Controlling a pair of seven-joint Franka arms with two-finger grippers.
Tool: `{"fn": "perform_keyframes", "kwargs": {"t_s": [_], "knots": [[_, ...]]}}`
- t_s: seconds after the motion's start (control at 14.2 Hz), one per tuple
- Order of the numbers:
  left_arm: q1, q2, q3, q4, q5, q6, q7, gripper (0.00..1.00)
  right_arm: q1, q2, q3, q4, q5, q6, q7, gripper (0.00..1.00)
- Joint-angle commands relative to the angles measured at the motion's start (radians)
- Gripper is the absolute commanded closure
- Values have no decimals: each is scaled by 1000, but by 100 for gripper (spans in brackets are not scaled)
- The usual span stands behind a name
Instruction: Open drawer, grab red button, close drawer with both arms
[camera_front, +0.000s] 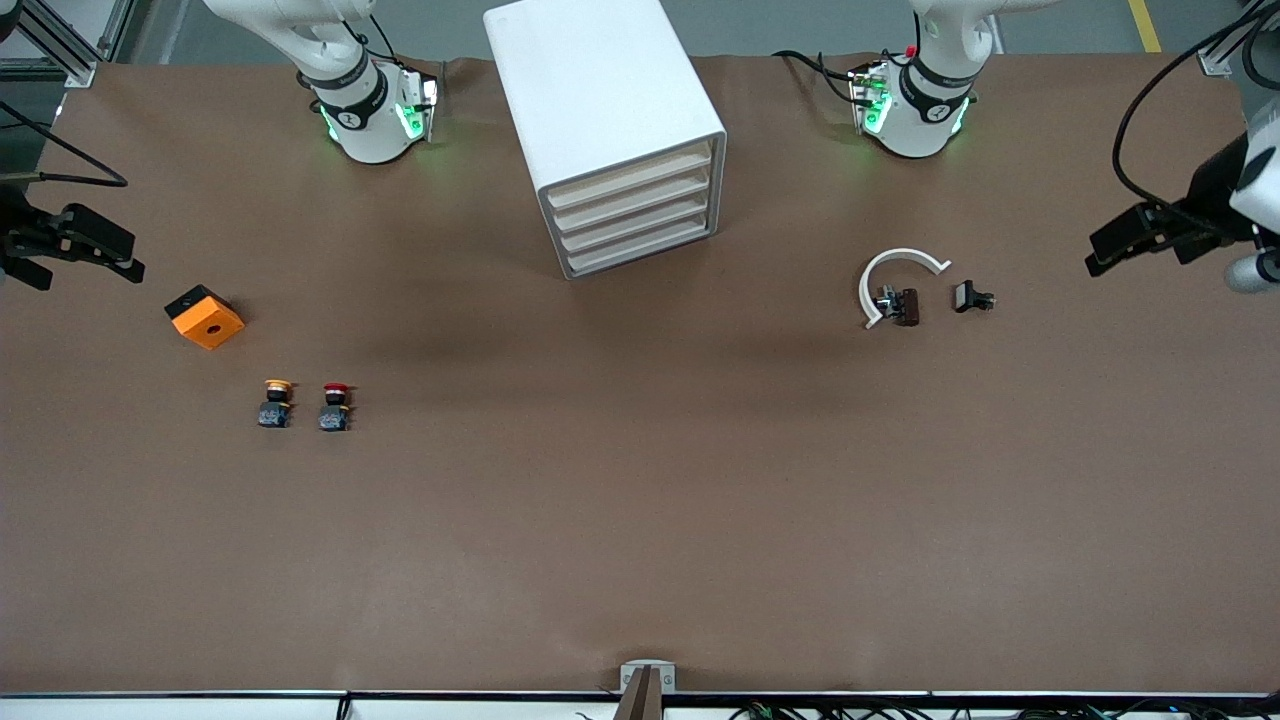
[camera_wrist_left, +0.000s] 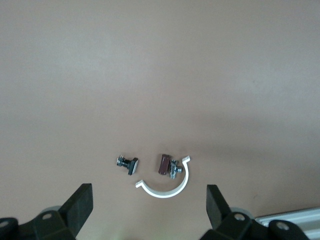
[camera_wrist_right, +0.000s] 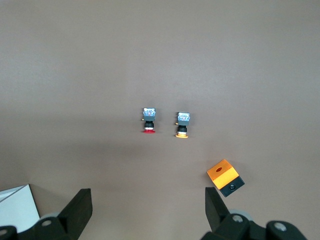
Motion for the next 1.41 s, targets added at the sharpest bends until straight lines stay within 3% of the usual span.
{"fn": "perform_keyframes", "kwargs": {"t_s": [0.0,0.21,0.85,1.34], "knots": [[-41,-138,22,-149,-16,14,24,0,-11,12,13,30,-8,-17,-10,0],[-93,-149,79,-151,-16,15,24,0,-14,12,10,47,-10,-17,-10,0],[-98,-82,77,-79,-20,11,24,0,-16,12,8,52,-10,-17,-8,0],[-99,-74,76,-78,-16,-2,21,0,-16,12,8,56,-10,-17,-8,0]]}}
